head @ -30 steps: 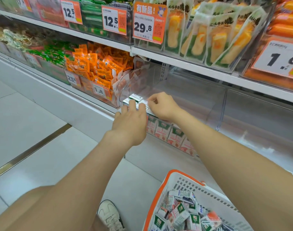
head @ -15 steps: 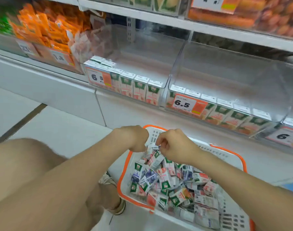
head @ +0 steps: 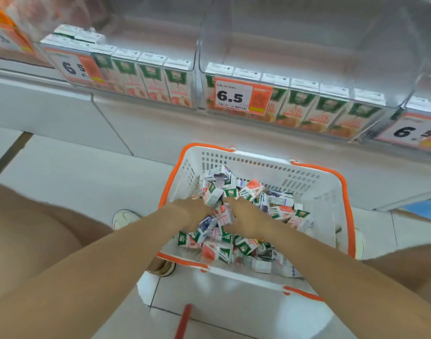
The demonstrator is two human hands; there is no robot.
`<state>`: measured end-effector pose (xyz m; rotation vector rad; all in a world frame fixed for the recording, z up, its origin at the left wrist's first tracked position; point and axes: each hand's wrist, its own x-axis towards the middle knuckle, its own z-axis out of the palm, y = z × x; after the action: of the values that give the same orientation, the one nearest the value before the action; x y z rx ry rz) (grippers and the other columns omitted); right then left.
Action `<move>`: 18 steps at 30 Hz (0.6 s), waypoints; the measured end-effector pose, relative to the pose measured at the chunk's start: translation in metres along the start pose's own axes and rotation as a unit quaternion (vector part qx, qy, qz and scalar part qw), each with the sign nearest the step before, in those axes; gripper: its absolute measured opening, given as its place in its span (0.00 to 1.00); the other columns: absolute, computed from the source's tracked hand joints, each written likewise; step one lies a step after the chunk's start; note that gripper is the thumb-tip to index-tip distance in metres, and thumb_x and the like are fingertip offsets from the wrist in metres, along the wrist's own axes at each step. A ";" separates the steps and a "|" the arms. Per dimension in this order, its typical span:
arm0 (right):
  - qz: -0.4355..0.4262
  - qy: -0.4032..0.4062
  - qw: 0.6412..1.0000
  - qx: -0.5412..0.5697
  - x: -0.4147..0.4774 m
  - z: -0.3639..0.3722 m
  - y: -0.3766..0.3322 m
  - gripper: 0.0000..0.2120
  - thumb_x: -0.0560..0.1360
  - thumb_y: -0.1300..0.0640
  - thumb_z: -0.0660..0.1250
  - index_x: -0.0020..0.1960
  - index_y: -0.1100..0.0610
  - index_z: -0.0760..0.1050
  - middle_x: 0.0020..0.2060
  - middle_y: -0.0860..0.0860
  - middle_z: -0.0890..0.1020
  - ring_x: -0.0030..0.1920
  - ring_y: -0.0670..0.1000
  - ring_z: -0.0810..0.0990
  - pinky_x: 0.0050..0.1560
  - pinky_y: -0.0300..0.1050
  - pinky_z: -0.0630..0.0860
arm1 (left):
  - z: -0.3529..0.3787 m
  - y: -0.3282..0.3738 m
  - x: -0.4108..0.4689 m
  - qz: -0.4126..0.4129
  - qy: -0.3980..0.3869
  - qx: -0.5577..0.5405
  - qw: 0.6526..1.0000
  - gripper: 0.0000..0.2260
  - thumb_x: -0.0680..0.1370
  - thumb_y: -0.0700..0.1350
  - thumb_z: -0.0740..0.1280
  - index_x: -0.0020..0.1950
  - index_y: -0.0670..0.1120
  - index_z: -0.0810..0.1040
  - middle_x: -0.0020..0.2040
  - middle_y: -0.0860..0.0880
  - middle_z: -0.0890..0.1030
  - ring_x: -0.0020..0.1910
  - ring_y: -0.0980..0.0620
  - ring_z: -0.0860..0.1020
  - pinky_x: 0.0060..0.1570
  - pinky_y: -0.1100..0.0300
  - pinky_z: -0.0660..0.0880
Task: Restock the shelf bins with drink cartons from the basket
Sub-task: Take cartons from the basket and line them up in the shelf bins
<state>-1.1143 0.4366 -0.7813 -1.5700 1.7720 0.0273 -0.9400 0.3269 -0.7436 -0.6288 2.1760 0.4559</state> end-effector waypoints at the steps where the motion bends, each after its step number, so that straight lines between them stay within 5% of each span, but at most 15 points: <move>1: 0.000 -0.009 1.000 -0.009 0.003 0.008 0.000 0.42 0.75 0.46 0.75 0.81 0.50 0.56 0.61 0.60 0.72 0.59 0.61 0.76 0.57 0.54 0.77 | 0.000 0.001 0.001 0.008 0.016 -0.002 1.000 0.32 0.82 0.37 0.66 0.82 0.57 0.61 0.63 0.46 0.76 0.57 0.42 0.79 0.55 0.46 0.80; 6: 0.004 0.052 0.995 -0.089 0.005 0.030 -0.008 0.31 0.75 0.60 0.74 0.71 0.54 0.61 0.61 0.59 0.66 0.57 0.62 0.74 0.50 0.57 0.79 | 0.003 0.003 0.007 0.026 0.046 -0.010 0.999 0.15 0.78 0.41 0.75 0.59 0.44 0.72 0.53 0.44 0.80 0.50 0.43 0.79 0.51 0.47 0.78; 8: -0.011 0.078 0.992 -0.103 0.004 0.033 -0.009 0.26 0.76 0.60 0.74 0.68 0.55 0.63 0.60 0.59 0.68 0.56 0.61 0.75 0.46 0.54 0.77 | 0.007 0.003 0.006 0.028 0.028 -0.026 0.999 0.21 0.77 0.40 0.76 0.65 0.43 0.70 0.54 0.44 0.79 0.52 0.42 0.79 0.50 0.48 0.77; 12: -0.026 0.099 0.994 -0.035 0.000 0.032 -0.008 0.18 0.77 0.61 0.73 0.60 0.51 0.68 0.56 0.53 0.73 0.54 0.57 0.77 0.52 0.56 0.79 | 0.005 -0.007 -0.003 0.023 0.009 -0.080 0.996 0.22 0.78 0.42 0.76 0.70 0.47 0.72 0.52 0.51 0.73 0.51 0.46 0.77 0.47 0.53 0.72; 16: -0.025 0.104 0.992 0.070 -0.008 0.027 -0.009 0.20 0.75 0.60 0.77 0.53 0.47 0.67 0.48 0.45 0.72 0.44 0.49 0.75 0.44 0.49 0.74 | -0.002 -0.017 -0.014 -0.005 0.033 -0.092 0.995 0.28 0.80 0.55 0.73 0.76 0.47 0.72 0.68 0.45 0.76 0.63 0.43 0.77 0.61 0.48 0.77; 18: -0.028 0.124 0.986 0.110 -0.012 0.021 -0.011 0.22 0.72 0.57 0.80 0.53 0.47 0.68 0.47 0.44 0.73 0.42 0.47 0.75 0.41 0.45 0.70 | -0.009 -0.019 -0.023 -0.014 0.056 -0.107 0.993 0.27 0.80 0.57 0.72 0.75 0.48 0.71 0.67 0.45 0.76 0.60 0.45 0.76 0.59 0.50 0.75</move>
<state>-1.0945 0.4544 -0.7847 -1.5116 1.8461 -0.3934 -0.9220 0.3135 -0.7217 -0.8191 2.2372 0.6598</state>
